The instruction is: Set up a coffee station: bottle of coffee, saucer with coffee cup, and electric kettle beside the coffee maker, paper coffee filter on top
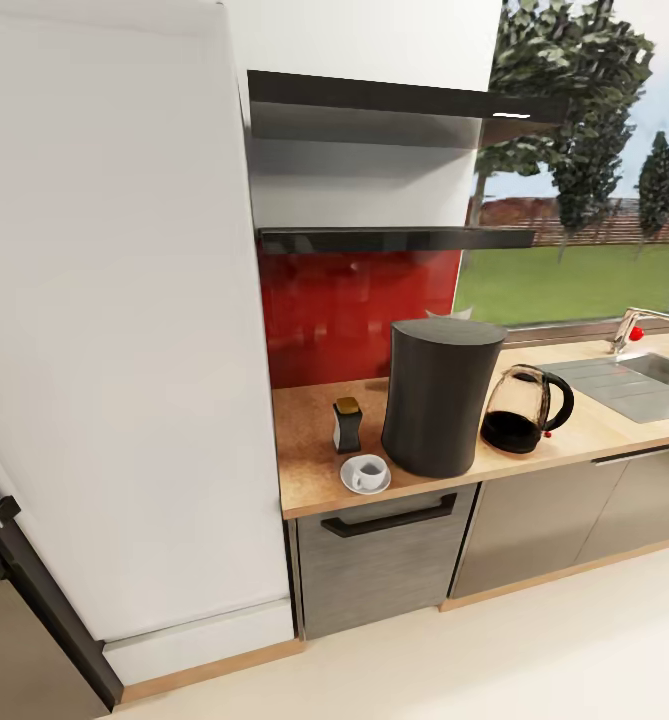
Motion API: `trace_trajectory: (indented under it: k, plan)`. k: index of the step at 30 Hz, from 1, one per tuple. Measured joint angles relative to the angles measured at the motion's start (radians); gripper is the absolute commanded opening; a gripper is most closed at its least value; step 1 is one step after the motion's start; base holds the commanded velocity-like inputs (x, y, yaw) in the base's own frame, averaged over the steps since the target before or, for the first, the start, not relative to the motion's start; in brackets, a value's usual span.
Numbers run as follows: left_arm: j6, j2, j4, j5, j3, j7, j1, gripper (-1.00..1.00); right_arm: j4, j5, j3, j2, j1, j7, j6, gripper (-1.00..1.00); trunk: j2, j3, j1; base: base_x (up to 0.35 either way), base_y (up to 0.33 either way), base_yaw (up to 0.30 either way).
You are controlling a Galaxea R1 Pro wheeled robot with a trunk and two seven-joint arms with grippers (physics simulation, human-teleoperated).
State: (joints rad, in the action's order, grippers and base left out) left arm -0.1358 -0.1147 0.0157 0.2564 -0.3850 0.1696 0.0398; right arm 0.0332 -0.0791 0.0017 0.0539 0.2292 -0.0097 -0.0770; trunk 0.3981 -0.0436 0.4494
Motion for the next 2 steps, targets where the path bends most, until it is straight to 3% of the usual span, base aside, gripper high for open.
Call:
trace_trajectory:
  k: [2]
  plan:
    - [0.0,0.003,0.0,0.0,-0.001,0.0,0.0,1.0,0.0,0.0,0.0,0.0,0.0,0.0,0.0,1.0,0.0,0.0,0.0,0.0,0.0,0.0]
